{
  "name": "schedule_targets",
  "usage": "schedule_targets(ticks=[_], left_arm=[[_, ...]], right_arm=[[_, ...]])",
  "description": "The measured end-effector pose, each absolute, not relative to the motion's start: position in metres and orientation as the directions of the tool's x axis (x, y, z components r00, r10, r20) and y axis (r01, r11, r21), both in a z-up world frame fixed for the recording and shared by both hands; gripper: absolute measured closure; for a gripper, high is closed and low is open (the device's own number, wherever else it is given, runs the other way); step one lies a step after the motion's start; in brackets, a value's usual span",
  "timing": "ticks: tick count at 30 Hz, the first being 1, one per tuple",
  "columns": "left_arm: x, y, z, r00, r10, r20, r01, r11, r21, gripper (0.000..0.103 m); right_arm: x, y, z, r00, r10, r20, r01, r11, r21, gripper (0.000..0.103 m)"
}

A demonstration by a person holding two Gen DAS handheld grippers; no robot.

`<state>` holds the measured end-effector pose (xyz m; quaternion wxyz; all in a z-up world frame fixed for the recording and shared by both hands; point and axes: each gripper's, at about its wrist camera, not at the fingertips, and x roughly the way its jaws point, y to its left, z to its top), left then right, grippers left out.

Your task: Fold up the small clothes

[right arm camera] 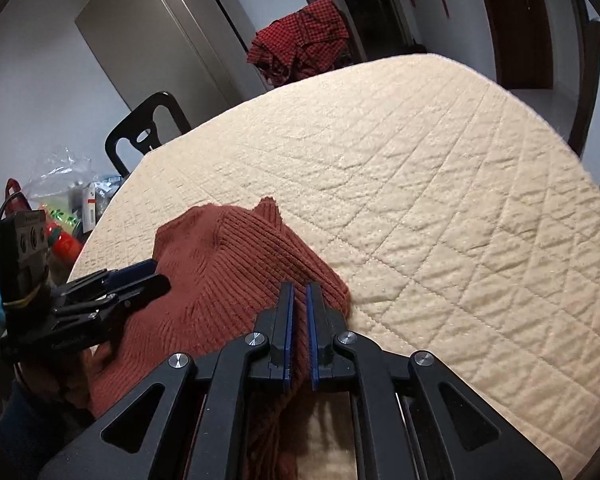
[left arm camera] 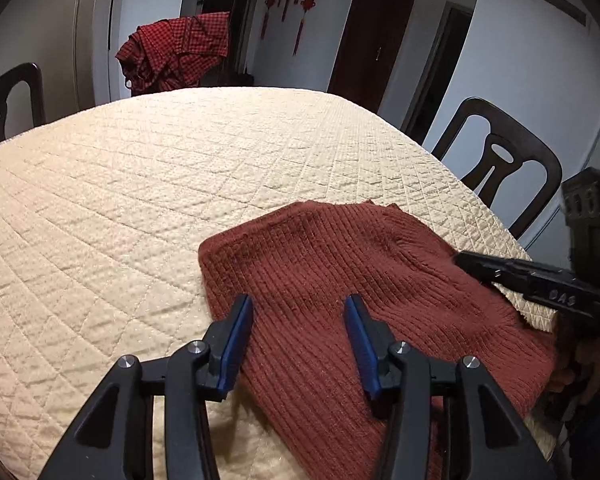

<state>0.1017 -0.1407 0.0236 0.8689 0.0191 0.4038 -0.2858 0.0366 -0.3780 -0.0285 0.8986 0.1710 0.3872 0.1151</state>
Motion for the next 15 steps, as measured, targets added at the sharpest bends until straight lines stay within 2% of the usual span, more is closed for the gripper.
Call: schedule_targets(ticks=[9, 12, 15], left_arm=[[0.035, -0.133, 0.057, 0.506, -0.549, -0.666, 0.626, 0.764, -0.154, 0.053], [0.014, -0.139, 0.057, 0.488, -0.559, -0.67, 0.667, 0.734, -0.127, 0.053], [0.001, -0.149, 0.046, 0.499, -0.526, -0.689, 0.693, 0.719, -0.047, 0.053]], right_arm=[[-0.032, -0.361, 0.007, 0.721, 0.376, -0.582, -0.216, 0.92, 0.327, 0.097], [-0.05, -0.347, 0.005, 0.709, 0.381, -0.594, -0.254, 0.923, 0.288, 0.097], [-0.051, -0.338, -0.011, 0.672, 0.379, -0.636, -0.272, 0.925, 0.263, 0.097]])
